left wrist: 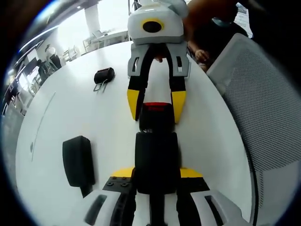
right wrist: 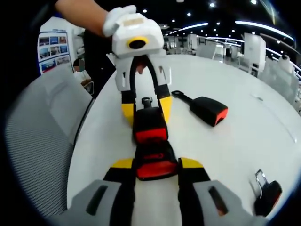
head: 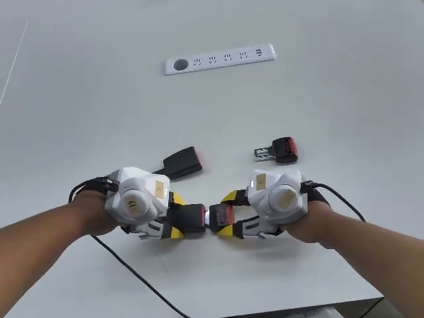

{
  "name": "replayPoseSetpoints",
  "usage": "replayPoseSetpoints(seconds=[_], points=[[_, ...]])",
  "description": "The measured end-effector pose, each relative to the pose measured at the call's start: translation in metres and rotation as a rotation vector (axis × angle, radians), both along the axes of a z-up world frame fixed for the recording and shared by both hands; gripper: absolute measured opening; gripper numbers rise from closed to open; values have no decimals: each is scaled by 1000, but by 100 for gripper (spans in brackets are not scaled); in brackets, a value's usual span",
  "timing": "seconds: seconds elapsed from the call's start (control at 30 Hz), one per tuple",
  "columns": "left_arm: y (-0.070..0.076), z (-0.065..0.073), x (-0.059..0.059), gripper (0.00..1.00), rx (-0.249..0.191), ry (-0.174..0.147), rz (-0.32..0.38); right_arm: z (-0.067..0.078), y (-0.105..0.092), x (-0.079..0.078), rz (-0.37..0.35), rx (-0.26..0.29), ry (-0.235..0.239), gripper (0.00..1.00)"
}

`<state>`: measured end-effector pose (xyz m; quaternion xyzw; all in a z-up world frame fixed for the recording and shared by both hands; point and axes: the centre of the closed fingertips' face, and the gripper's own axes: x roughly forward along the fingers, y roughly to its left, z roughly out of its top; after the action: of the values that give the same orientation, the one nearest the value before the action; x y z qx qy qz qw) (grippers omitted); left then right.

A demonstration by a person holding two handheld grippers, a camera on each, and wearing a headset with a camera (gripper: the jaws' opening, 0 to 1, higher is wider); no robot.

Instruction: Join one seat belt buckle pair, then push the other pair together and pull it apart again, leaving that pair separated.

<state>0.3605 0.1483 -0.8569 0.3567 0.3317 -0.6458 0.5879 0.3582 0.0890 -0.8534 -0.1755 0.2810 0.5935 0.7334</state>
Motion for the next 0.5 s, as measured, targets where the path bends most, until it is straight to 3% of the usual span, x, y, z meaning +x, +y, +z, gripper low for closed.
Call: replayPoseSetpoints(seconds=[0.17, 0.5], points=[[1, 0, 1, 33, -36, 12, 25, 0, -1, -2, -7, 10, -8, 33], [2, 1, 2, 33, -67, 17, 13, 1, 0, -2, -14, 31, -21, 33]])
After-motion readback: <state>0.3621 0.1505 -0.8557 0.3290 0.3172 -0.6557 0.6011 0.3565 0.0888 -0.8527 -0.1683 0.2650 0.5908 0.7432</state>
